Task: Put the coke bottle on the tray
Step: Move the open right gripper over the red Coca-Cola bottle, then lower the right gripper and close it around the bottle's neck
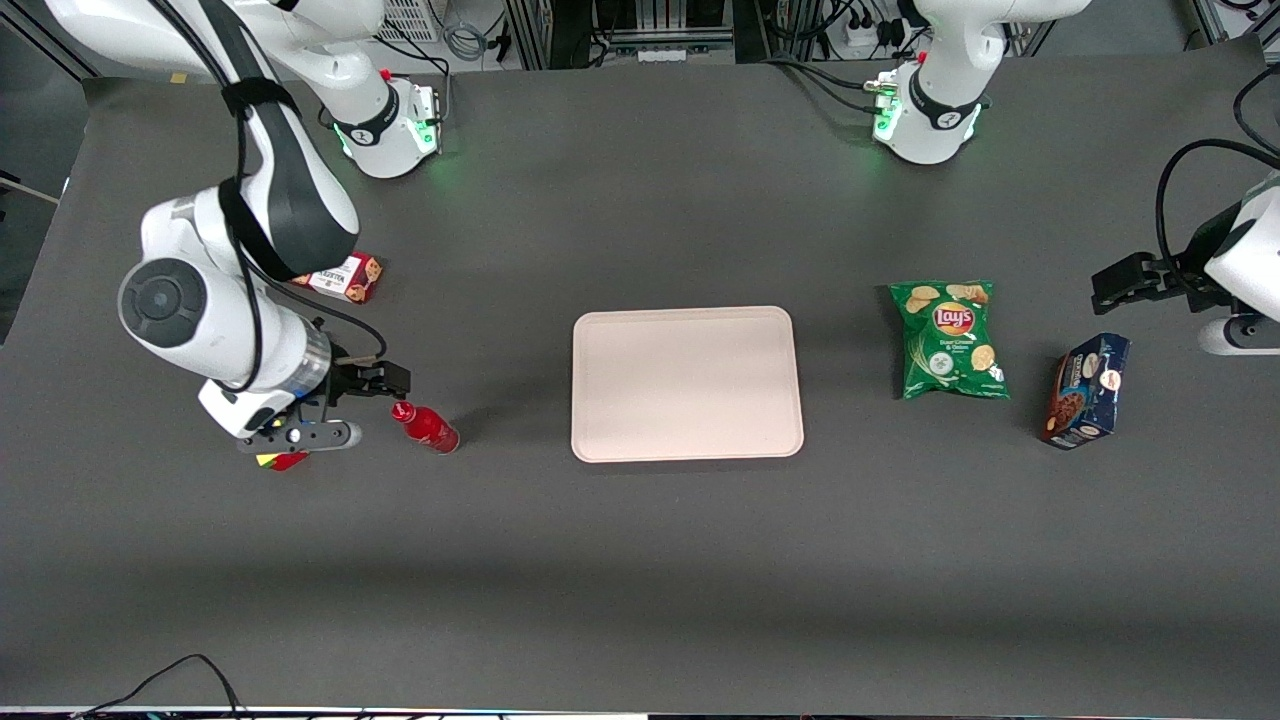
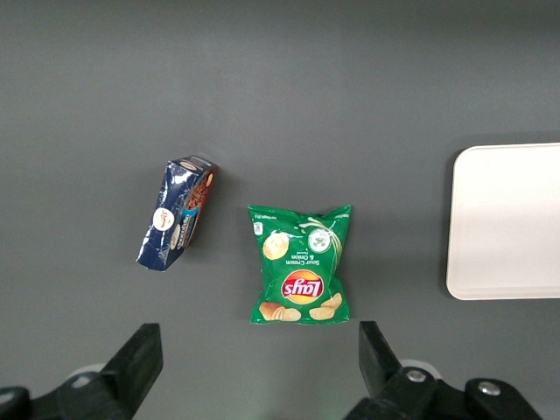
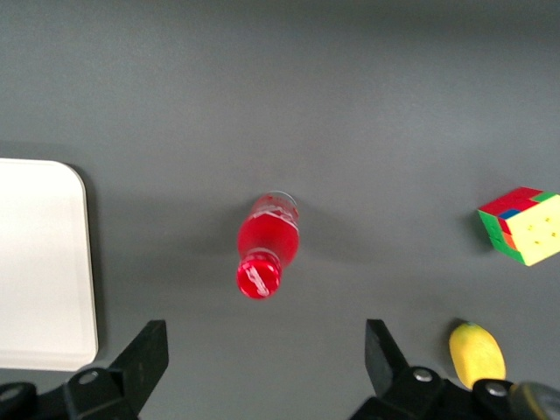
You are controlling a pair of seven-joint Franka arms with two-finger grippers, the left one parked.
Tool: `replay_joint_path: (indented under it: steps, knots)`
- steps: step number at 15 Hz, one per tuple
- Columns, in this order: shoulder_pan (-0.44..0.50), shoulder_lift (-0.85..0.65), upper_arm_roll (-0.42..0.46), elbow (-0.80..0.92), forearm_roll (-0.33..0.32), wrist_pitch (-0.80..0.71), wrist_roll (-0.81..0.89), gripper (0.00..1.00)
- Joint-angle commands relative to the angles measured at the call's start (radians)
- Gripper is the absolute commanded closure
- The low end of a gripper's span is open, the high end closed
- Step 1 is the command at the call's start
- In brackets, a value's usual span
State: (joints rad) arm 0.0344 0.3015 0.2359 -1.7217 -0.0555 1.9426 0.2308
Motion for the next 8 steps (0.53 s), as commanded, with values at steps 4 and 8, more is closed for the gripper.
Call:
replay_joint_path:
  steps: [4, 8]
  knots:
    - [0.009, 0.042, -0.001, -0.025, -0.018, 0.098, 0.033, 0.0]
    - [0.009, 0.071, -0.001, -0.035, -0.02, 0.119, 0.033, 0.0]
